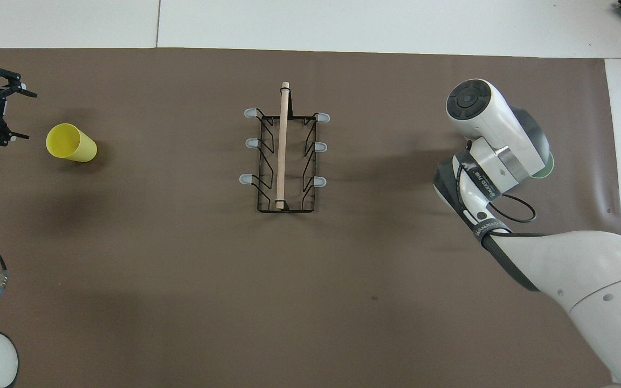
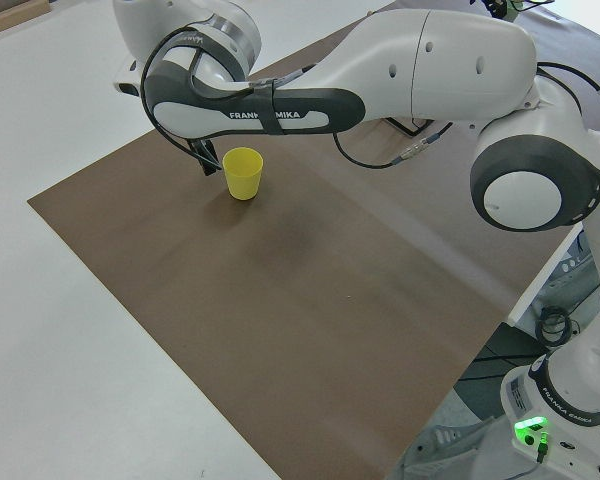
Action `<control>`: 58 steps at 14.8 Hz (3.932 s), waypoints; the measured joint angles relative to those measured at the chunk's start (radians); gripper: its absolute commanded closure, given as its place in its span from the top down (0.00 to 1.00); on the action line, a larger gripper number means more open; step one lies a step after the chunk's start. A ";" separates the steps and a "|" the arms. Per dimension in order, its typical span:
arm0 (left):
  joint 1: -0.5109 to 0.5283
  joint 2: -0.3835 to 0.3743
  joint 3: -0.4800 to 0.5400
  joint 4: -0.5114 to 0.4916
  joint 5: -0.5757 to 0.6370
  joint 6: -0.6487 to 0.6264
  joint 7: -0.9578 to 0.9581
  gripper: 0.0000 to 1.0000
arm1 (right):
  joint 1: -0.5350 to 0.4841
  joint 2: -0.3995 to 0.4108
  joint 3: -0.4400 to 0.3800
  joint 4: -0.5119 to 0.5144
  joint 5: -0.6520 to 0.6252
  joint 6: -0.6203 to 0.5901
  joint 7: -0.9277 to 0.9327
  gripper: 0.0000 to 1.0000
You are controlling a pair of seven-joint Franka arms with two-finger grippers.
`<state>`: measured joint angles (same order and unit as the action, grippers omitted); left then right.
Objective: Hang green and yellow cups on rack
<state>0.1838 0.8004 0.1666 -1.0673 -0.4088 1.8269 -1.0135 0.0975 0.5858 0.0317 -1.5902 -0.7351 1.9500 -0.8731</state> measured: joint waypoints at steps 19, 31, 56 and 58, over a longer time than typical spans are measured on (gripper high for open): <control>0.077 -0.194 0.004 -0.635 -0.736 0.137 0.060 1.00 | -0.086 -0.132 -0.002 -0.307 -0.261 0.242 0.093 0.72; -0.003 -0.230 -0.022 -0.750 -1.075 0.288 0.171 0.00 | -0.097 -0.150 0.002 -0.244 -0.061 0.278 0.160 0.00; -0.341 -0.708 -0.021 -0.734 -0.201 0.392 0.068 0.00 | -0.074 -0.328 0.202 -0.199 1.747 0.592 -0.243 0.00; -0.392 -0.727 -0.021 -0.740 -0.086 0.392 0.057 0.00 | -0.074 -0.355 0.202 -0.240 1.989 0.594 -0.455 0.00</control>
<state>-0.2086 0.0735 0.1459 -1.8075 -0.4948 2.2193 -0.9567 0.0233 0.2311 0.2336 -1.8298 1.2541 2.5442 -1.3284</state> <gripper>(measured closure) 0.348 0.322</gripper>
